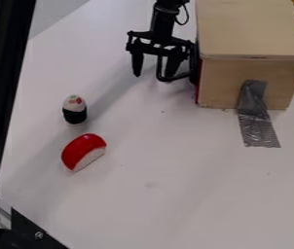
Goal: Close the drawer
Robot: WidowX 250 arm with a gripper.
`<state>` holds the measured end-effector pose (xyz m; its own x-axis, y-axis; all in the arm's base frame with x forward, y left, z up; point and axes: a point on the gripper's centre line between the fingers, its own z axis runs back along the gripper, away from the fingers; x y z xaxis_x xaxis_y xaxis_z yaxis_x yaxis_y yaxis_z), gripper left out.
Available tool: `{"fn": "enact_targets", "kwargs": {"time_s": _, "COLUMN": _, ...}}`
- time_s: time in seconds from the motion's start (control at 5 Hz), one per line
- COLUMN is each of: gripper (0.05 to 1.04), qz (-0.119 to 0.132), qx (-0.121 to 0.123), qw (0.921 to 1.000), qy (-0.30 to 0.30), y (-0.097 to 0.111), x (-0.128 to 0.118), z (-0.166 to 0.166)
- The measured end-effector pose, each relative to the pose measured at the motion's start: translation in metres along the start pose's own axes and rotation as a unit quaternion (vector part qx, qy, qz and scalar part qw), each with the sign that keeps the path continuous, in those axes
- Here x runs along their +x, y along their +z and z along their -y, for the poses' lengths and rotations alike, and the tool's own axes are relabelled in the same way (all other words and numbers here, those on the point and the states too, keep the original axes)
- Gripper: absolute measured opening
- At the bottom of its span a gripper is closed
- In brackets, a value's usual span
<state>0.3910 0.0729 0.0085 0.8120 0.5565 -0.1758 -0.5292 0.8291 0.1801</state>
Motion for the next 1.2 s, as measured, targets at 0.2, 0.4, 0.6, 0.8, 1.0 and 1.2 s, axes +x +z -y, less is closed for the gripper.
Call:
{"fn": "enact_targets", "kwargs": {"time_s": 0.2, "gripper": 0.980, "qz": 0.003, "qx": -0.009, "qw": 0.9997, "qy": -0.022, "y": 0.014, "x": -0.004, "z": 0.000}}
{"fn": "enact_targets", "kwargs": {"time_s": 0.4, "gripper": 0.982, "qz": 0.014, "qx": -0.017, "qw": 0.9990, "qy": -0.038, "y": 0.028, "x": -0.012, "z": 0.002}}
{"fn": "enact_targets", "kwargs": {"time_s": 0.6, "gripper": 0.982, "qz": 0.001, "qx": -0.023, "qw": 0.9986, "qy": -0.047, "y": 0.030, "x": -0.018, "z": 0.003}}
{"fn": "enact_targets", "kwargs": {"time_s": 0.8, "gripper": 0.984, "qz": 0.015, "qx": -0.042, "qw": 0.9973, "qy": -0.059, "y": 0.051, "x": -0.028, "z": -0.002}}
{"fn": "enact_targets", "kwargs": {"time_s": 1.0, "gripper": 0.984, "qz": 0.033, "qx": -0.063, "qw": 0.9951, "qy": -0.069, "y": 0.076, "x": -0.037, "z": -0.007}}
{"fn": "enact_targets", "kwargs": {"time_s": 1.2, "gripper": 0.984, "qz": 0.035, "qx": -0.073, "qw": 0.9938, "qy": -0.076, "y": 0.082, "x": -0.044, "z": -0.011}}
